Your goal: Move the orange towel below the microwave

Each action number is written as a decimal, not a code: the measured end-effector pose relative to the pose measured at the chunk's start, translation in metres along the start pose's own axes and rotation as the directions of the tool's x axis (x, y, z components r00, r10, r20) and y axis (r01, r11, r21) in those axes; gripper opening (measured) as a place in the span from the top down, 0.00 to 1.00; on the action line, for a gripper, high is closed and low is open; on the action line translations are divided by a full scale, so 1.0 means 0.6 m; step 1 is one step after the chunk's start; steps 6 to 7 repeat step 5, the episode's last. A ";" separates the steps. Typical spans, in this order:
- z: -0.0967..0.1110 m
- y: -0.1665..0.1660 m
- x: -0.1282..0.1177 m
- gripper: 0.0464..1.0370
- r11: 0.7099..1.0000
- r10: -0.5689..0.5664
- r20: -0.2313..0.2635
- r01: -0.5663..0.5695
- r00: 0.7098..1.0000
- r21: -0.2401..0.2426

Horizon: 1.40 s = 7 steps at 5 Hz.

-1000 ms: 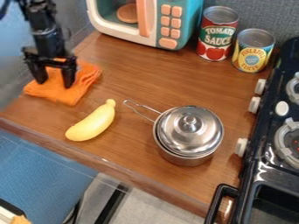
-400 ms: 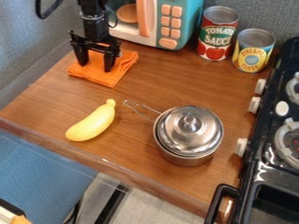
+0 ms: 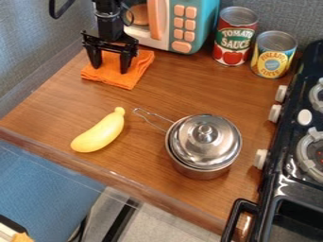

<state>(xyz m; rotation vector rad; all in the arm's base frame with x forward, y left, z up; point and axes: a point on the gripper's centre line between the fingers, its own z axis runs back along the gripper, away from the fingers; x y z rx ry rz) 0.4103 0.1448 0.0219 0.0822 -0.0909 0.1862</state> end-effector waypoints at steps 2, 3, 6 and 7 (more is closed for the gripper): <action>0.042 -0.017 0.004 0.04 0.997 -0.081 0.015 0.081 0.997 -0.018; 0.095 -0.014 0.012 0.04 0.995 -0.100 0.077 0.100 0.992 -0.007; 0.150 -0.014 -0.007 0.04 0.993 -0.117 0.122 0.120 0.986 -0.016; 0.150 -0.014 -0.007 0.04 0.993 -0.117 0.122 0.120 0.986 -0.016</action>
